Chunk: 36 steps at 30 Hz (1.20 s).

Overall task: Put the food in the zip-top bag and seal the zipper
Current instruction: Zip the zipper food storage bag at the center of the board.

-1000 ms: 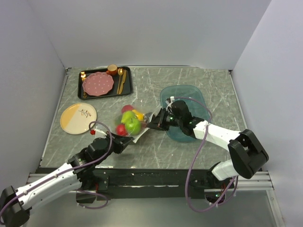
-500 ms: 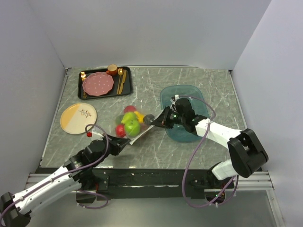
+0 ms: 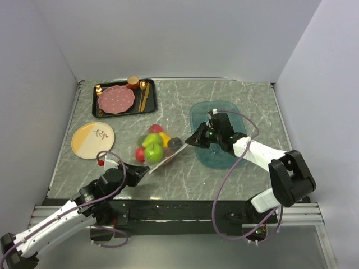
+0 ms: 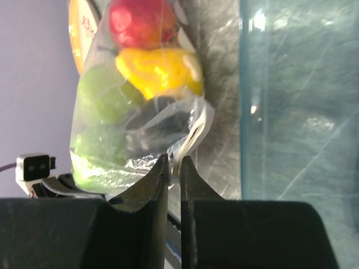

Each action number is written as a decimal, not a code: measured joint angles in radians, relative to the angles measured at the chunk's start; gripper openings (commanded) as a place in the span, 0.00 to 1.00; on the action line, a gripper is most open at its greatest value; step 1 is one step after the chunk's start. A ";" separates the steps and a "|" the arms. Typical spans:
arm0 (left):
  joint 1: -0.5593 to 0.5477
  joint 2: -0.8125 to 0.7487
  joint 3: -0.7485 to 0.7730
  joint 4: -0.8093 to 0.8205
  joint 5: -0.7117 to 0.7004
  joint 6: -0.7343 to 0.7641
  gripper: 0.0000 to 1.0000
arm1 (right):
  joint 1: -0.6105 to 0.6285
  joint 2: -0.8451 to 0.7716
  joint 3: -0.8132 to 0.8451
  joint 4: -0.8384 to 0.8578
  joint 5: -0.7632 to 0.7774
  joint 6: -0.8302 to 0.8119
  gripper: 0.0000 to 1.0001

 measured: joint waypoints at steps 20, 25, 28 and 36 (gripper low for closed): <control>0.001 -0.134 0.009 -0.201 -0.026 -0.027 0.01 | -0.020 0.080 0.066 -0.030 0.013 -0.063 0.00; 0.001 -0.137 0.009 -0.211 -0.021 -0.043 0.01 | -0.020 0.089 0.077 -0.027 0.006 -0.069 0.00; 0.001 -0.136 0.007 -0.211 -0.017 -0.042 0.01 | -0.020 0.090 0.073 -0.007 -0.004 -0.067 0.03; 0.002 -0.043 0.006 -0.154 -0.005 -0.005 0.18 | -0.015 0.148 0.141 -0.037 0.004 -0.127 0.04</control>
